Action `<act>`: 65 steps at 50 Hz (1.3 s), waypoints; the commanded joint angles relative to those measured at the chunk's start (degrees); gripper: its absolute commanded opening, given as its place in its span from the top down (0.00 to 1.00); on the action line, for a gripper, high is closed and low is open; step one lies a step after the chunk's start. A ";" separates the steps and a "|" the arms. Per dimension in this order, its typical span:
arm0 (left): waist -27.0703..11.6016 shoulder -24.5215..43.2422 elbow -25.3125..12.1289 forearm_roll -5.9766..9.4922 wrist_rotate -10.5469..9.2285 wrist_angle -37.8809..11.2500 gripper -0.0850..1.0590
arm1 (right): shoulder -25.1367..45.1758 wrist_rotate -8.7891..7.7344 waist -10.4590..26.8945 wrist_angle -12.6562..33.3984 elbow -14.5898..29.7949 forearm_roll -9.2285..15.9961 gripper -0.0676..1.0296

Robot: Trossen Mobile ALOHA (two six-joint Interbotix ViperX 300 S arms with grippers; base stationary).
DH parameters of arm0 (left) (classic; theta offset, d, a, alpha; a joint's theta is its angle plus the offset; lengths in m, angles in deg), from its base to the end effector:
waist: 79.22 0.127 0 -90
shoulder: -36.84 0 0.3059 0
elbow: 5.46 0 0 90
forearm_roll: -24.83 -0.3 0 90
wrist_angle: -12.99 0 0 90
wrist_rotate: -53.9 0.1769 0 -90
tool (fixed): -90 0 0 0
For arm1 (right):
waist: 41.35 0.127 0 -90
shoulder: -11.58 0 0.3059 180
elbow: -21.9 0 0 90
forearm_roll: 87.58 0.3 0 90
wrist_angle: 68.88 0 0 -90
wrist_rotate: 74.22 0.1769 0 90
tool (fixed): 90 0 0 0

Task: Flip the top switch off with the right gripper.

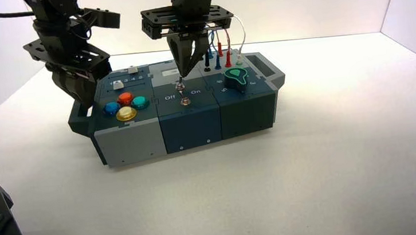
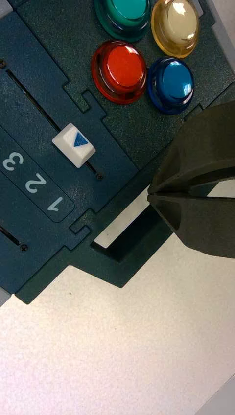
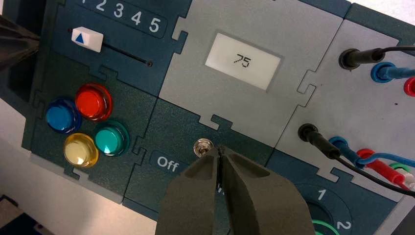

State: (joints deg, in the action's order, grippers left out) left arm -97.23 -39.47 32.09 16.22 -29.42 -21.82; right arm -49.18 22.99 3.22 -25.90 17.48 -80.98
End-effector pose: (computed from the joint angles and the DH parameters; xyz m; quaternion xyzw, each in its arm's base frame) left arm 0.2646 -0.0701 0.0145 0.2214 0.6520 -0.1630 0.7066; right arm 0.3040 0.3190 0.0562 -0.1358 0.6123 0.2634 0.7330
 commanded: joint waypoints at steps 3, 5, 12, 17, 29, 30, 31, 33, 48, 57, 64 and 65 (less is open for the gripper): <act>0.26 0.35 -0.26 0.18 0.09 0.97 0.95 | -0.97 0.18 1.23 -0.09 0.44 0.70 0.96; 0.26 0.35 -0.26 0.18 0.09 0.88 0.95 | -0.97 0.18 1.41 -0.18 0.35 0.70 0.96; 0.35 0.35 -0.26 0.18 0.00 0.97 0.95 | -0.97 0.35 2.11 -0.09 0.26 0.97 0.96; 0.26 0.44 -0.35 0.18 0.09 0.88 0.95 | -1.14 0.35 2.55 -0.18 0.26 1.58 0.96; 0.18 0.44 -0.26 0.18 0.09 0.88 0.95 | -1.05 0.44 4.22 0.18 1.67 2.72 0.96; 0.09 0.35 -0.26 0.18 0.00 0.88 0.95 | -1.05 0.53 4.31 0.35 1.85 2.81 0.96; 0.09 0.44 -0.26 0.18 0.09 0.88 0.95 | -0.97 0.53 4.39 0.53 1.93 2.90 0.96; 0.00 0.44 -0.18 0.18 0.09 0.88 0.95 | -0.97 0.62 4.48 0.88 2.11 3.08 0.96; -0.18 -0.09 -0.35 0.18 0.00 0.79 0.95 | -2.81 0.79 3.25 0.62 -1.23 0.88 0.96; -0.18 -2.11 -0.26 0.70 0.00 0.79 0.95 | -5.89 0.79 2.55 0.70 -2.64 -0.62 0.96; -0.18 -4.04 0.35 1.05 0.00 0.18 0.95 | -7.56 0.70 2.72 2.90 -3.52 -0.62 0.96; -0.18 -4.39 0.62 1.05 0.09 0.09 0.95 | -8.00 0.70 2.72 2.99 -3.96 -0.62 0.96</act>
State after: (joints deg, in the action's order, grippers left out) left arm -97.15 -41.32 32.70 17.01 -29.42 -21.64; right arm -54.01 23.52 5.68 -23.53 13.61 -81.69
